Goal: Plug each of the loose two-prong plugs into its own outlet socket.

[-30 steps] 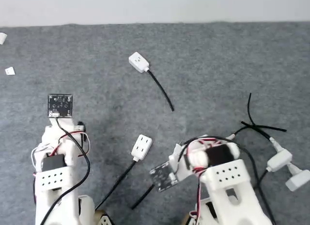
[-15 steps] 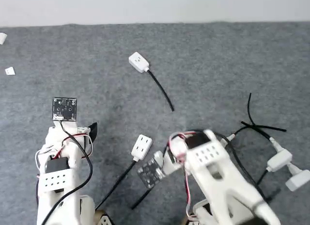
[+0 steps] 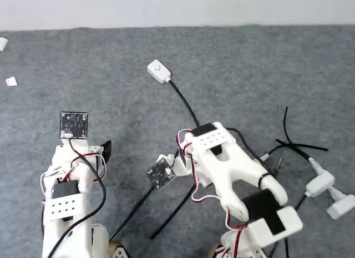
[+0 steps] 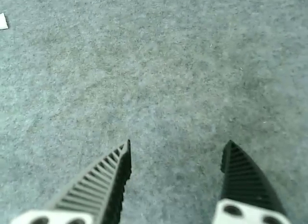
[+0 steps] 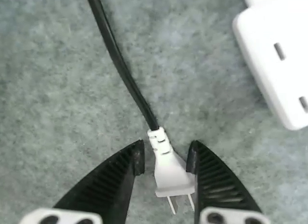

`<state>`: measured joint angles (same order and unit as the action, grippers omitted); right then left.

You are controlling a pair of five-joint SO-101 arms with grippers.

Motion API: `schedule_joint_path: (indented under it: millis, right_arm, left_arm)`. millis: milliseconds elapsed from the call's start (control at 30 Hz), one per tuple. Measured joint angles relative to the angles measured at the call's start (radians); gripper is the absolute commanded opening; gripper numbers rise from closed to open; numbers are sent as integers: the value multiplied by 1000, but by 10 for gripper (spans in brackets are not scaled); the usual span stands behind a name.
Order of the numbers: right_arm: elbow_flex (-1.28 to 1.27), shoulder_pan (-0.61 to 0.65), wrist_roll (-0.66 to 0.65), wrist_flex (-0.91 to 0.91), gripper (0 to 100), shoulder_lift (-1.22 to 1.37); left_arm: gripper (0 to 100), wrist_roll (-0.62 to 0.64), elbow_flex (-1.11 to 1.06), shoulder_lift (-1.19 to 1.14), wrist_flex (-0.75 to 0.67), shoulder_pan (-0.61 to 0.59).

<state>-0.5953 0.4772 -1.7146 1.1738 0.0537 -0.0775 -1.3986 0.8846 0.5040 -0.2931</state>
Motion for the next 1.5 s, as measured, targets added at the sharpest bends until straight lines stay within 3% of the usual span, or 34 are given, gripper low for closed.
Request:
schedule_joint_path:
  millis: [333,533,833,1000,1233,1500]
  right_arm:
    - [11,5,2,5,37,11]
    - [9,5,84,2,6,17]
    - [5,-9,431,-120,39,41]
    - [5,-18,483,-132,171,41]
    - [-11,-18,516,-152,119,11]
    - [-236,51,519,-173,120,-265]
  left_arm:
    - [287,0,0,0,0,0]
    - [287,0,0,0,0,0]
    - [287,0,-9,0,-2,0]
    - [287,0,-15,0,-3,0]
    - [288,0,-15,0,-3,0]
    - [288,-3,-15,0,-3,0]
